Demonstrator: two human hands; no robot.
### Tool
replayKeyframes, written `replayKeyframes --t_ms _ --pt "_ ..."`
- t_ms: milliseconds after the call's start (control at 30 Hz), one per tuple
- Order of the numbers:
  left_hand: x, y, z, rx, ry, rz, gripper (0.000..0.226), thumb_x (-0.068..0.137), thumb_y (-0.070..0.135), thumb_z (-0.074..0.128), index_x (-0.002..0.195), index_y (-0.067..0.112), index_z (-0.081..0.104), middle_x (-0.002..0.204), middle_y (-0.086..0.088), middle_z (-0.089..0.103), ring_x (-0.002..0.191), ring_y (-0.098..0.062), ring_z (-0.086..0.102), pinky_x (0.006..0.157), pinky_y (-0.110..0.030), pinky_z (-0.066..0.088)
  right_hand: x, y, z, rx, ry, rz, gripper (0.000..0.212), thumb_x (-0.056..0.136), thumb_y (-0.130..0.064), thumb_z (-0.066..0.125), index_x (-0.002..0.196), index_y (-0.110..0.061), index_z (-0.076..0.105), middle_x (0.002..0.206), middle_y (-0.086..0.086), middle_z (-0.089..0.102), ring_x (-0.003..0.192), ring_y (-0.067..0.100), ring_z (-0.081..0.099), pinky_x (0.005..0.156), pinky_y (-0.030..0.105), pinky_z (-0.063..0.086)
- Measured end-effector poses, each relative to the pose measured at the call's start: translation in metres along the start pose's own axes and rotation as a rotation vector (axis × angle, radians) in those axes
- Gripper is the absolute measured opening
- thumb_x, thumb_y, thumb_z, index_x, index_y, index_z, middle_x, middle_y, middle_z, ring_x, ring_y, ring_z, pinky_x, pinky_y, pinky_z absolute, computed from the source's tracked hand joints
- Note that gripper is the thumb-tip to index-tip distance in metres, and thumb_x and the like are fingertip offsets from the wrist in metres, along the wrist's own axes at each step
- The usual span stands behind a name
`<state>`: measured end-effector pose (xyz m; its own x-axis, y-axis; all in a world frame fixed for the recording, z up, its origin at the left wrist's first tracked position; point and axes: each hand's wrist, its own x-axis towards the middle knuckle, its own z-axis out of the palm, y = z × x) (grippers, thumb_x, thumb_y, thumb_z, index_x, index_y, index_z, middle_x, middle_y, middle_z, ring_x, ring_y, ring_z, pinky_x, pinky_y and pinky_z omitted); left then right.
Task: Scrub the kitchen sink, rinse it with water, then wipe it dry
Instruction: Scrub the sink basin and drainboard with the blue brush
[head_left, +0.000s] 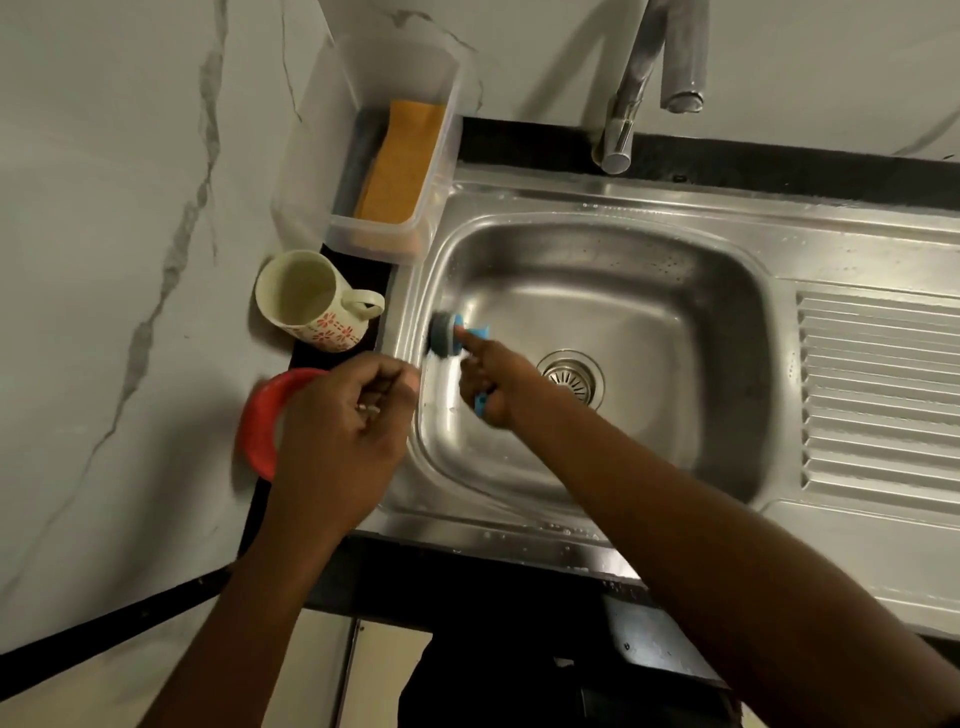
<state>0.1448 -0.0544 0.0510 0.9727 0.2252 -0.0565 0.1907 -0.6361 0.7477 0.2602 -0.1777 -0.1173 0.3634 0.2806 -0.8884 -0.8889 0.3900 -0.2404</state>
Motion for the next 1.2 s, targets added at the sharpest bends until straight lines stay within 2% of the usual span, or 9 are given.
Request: replayKeyframes --t_ms 133,300,433,567,667,767,900,1000,1200 --pt "-0.018 -0.020 0.000 -0.098 -0.042 -0.063 0.010 0.099 0.018 0.069 0.097 0.027 0.072 0.091 0.020 0.072 0.085 0.001 0.068 0.073 -0.004 0.048 0.010 -0.006 -0.001 0.046 -0.029 0.052 0.038 0.097 -0.033 0.074 0.074 -0.019 0.047 0.046 -0.007 0.030 0.031 0.003 0.023 0.028 0.016 0.022" --pt "-0.030 -0.028 0.015 -0.115 -0.105 -0.118 0.009 0.098 0.016 0.069 0.094 0.022 0.074 0.085 0.016 0.072 0.079 -0.007 0.069 0.065 -0.009 0.049 -0.028 0.046 -0.038 -0.094 -0.142 0.280 0.028 0.104 -0.030 0.064 0.084 -0.015 0.051 0.046 -0.007 0.033 0.029 0.002 0.025 0.029 0.010 0.020" --pt "-0.032 -0.028 0.024 -0.148 -0.138 -0.127 0.010 0.098 0.018 0.069 0.092 0.023 0.075 0.085 0.013 0.074 0.081 -0.011 0.070 0.068 -0.016 0.053 0.012 -0.014 -0.009 -0.018 -0.138 0.107 0.037 0.106 -0.028 0.059 0.074 -0.015 0.044 0.037 -0.007 0.034 0.023 0.002 0.027 0.025 0.012 0.020" --pt "-0.037 -0.030 0.028 -0.132 -0.151 -0.132 0.010 0.097 0.018 0.070 0.090 0.025 0.075 0.085 0.017 0.074 0.086 -0.008 0.071 0.072 -0.011 0.052 0.030 -0.040 0.007 0.142 -0.131 0.004 0.039 0.103 -0.029 0.065 0.071 -0.016 0.048 0.042 -0.007 0.037 0.026 0.002 0.028 0.029 0.012 0.022" --pt "-0.037 -0.035 0.030 -0.114 -0.159 -0.134 0.014 0.096 0.016 0.071 0.088 0.026 0.074 0.082 0.016 0.073 0.083 -0.010 0.071 0.070 -0.015 0.053 0.015 0.013 -0.021 -0.003 -0.120 0.200 0.037 0.107 -0.029 0.058 0.074 -0.016 0.046 0.038 -0.007 0.036 0.024 0.002 0.027 0.026 0.013 0.022" --pt "-0.034 -0.036 0.029 -0.105 -0.181 -0.124 0.012 0.097 0.018 0.071 0.089 0.026 0.075 0.082 0.016 0.073 0.081 -0.011 0.071 0.068 -0.018 0.054 0.007 0.048 -0.046 -0.140 -0.107 0.356 0.032 0.105 -0.027 0.061 0.078 -0.014 0.052 0.043 -0.007 0.038 0.027 0.002 0.028 0.027 0.013 0.025" --pt "-0.025 -0.036 0.028 -0.103 -0.164 -0.119 0.011 0.097 0.018 0.071 0.088 0.024 0.075 0.080 0.014 0.073 0.079 -0.011 0.070 0.067 -0.016 0.053 0.035 -0.012 -0.015 -0.027 -0.067 0.166 0.036 0.108 -0.019 0.053 0.073 -0.016 0.044 0.035 -0.006 0.034 0.022 0.003 0.029 0.025 0.013 0.024" --pt "-0.019 -0.038 0.030 -0.109 -0.158 -0.129 0.009 0.098 0.020 0.070 0.090 0.022 0.075 0.082 0.013 0.073 0.080 -0.010 0.070 0.068 -0.016 0.054 0.044 -0.042 0.006 0.074 -0.010 0.034 0.040 0.104 -0.026 0.063 0.070 -0.014 0.045 0.038 -0.005 0.035 0.024 0.002 0.028 0.029 0.012 0.025" --pt "-0.015 -0.036 0.030 -0.125 -0.149 -0.112 0.011 0.098 0.021 0.071 0.088 0.025 0.074 0.078 0.013 0.071 0.077 -0.012 0.069 0.064 -0.021 0.055 0.023 0.049 -0.049 -0.218 -0.054 0.405 0.036 0.106 -0.032 0.061 0.075 -0.016 0.051 0.042 -0.008 0.037 0.026 0.003 0.029 0.028 0.013 0.025"
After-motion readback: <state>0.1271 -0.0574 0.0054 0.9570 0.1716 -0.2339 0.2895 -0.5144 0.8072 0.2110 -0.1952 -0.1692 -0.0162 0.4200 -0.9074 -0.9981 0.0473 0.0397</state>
